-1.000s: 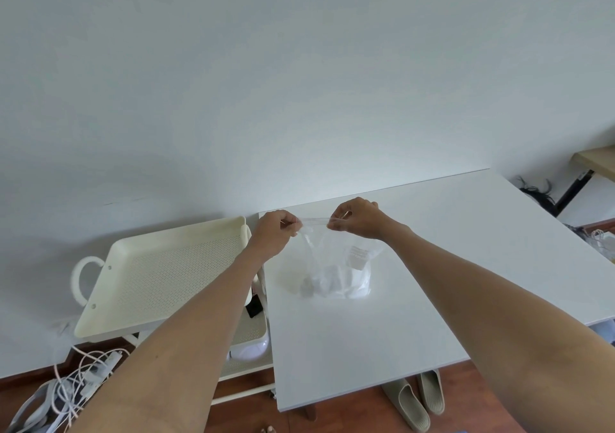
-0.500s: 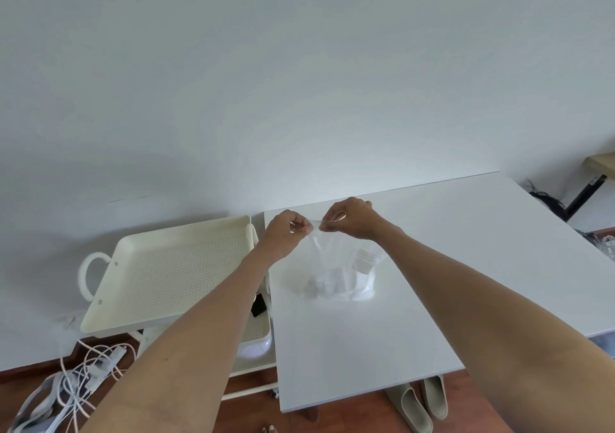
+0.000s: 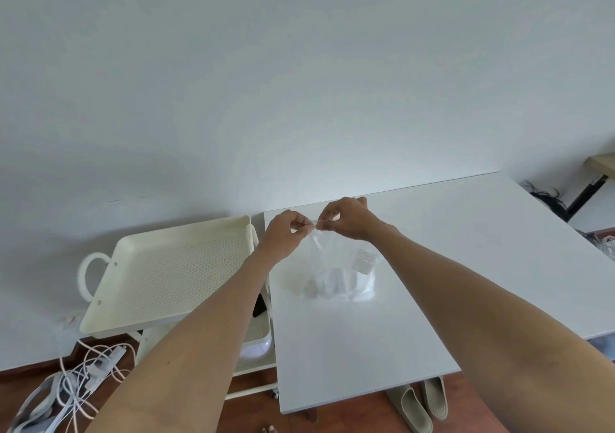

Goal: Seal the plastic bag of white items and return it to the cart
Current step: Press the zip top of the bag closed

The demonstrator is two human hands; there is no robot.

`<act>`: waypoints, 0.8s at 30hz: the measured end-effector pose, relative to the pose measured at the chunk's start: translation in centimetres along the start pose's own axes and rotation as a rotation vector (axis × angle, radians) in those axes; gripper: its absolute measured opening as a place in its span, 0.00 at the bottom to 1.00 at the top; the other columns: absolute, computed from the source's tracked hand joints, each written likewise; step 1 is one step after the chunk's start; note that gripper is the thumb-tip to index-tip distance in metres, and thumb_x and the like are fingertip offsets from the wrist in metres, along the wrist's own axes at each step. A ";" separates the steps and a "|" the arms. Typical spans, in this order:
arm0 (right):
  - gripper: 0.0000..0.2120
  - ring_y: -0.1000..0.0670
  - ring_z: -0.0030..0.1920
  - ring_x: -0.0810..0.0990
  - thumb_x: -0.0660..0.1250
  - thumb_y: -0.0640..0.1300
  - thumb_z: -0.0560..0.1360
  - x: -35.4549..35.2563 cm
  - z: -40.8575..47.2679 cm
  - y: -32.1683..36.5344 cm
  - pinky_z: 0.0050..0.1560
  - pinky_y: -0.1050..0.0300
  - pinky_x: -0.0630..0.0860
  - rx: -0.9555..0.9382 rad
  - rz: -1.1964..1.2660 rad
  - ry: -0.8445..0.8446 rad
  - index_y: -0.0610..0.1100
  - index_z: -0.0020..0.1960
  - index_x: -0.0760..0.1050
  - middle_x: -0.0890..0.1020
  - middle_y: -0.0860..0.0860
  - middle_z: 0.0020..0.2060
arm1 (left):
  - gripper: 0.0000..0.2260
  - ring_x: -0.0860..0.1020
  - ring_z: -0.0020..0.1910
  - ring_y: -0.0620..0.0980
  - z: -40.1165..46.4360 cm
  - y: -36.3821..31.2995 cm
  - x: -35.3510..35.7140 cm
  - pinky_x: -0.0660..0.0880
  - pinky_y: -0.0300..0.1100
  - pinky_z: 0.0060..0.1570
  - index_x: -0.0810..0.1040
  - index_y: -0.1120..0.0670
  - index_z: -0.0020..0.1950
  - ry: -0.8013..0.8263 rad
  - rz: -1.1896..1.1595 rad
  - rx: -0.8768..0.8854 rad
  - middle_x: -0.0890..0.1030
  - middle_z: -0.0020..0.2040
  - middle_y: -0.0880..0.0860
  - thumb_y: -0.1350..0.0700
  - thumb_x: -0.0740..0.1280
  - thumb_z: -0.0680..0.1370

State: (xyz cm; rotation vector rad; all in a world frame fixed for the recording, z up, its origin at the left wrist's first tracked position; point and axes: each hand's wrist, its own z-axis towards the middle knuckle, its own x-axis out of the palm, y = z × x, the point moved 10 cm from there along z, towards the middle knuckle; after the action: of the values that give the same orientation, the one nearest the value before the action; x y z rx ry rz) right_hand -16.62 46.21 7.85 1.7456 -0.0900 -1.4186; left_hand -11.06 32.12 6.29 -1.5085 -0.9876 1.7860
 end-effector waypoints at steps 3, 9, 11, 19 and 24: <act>0.09 0.57 0.52 0.81 0.73 0.56 0.75 0.3 -0.1 -0.1 0.56 0.54 0.55 0.007 0.025 0.021 0.51 0.46 0.86 0.87 0.56 0.45 | 0.04 0.80 0.49 0.47 0.1 0.1 -0.1 0.72 0.33 0.47 0.81 0.56 0.48 -0.003 0.016 -0.007 0.83 0.48 0.50 0.57 0.70 0.77; 0.07 0.57 0.53 0.81 0.73 0.55 0.75 0.0 -0.3 -0.7 0.55 0.53 0.56 0.029 0.058 0.046 0.53 0.46 0.86 0.88 0.57 0.45 | 0.03 0.77 0.49 0.48 0.4 0.5 -0.1 0.69 0.36 0.48 0.79 0.58 0.50 -0.031 0.083 -0.040 0.80 0.48 0.50 0.59 0.68 0.79; 0.07 0.55 0.53 0.81 0.73 0.54 0.75 -0.3 -0.4 -1.0 0.55 0.54 0.56 0.034 0.043 0.034 0.52 0.45 0.86 0.88 0.55 0.44 | 0.04 0.77 0.49 0.49 0.5 0.4 0.4 0.69 0.36 0.48 0.79 0.59 0.51 -0.006 0.095 -0.041 0.80 0.48 0.50 0.59 0.67 0.79; 0.09 0.57 0.51 0.82 0.74 0.54 0.74 -0.8 -0.6 -0.6 0.57 0.55 0.56 0.012 0.019 -0.016 0.49 0.45 0.86 0.88 0.55 0.43 | 0.05 0.79 0.47 0.49 0.9 -0.6 1.4 0.74 0.42 0.49 0.81 0.56 0.47 0.044 0.089 0.000 0.82 0.48 0.52 0.55 0.70 0.77; 0.08 0.51 0.55 0.78 0.74 0.57 0.73 -0.5 -0.8 -1.9 0.56 0.54 0.59 0.054 0.033 0.043 0.54 0.44 0.86 0.86 0.58 0.41 | 0.06 0.75 0.41 0.48 1.2 0.0 1.1 0.70 0.39 0.41 0.79 0.59 0.49 0.032 0.147 -0.037 0.79 0.45 0.51 0.56 0.67 0.79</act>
State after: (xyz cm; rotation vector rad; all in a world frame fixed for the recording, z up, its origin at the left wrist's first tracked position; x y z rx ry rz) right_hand -16.98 48.15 6.97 1.8093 -0.1341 -1.3659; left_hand -12.41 32.85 5.77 -1.6657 -0.9195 1.8474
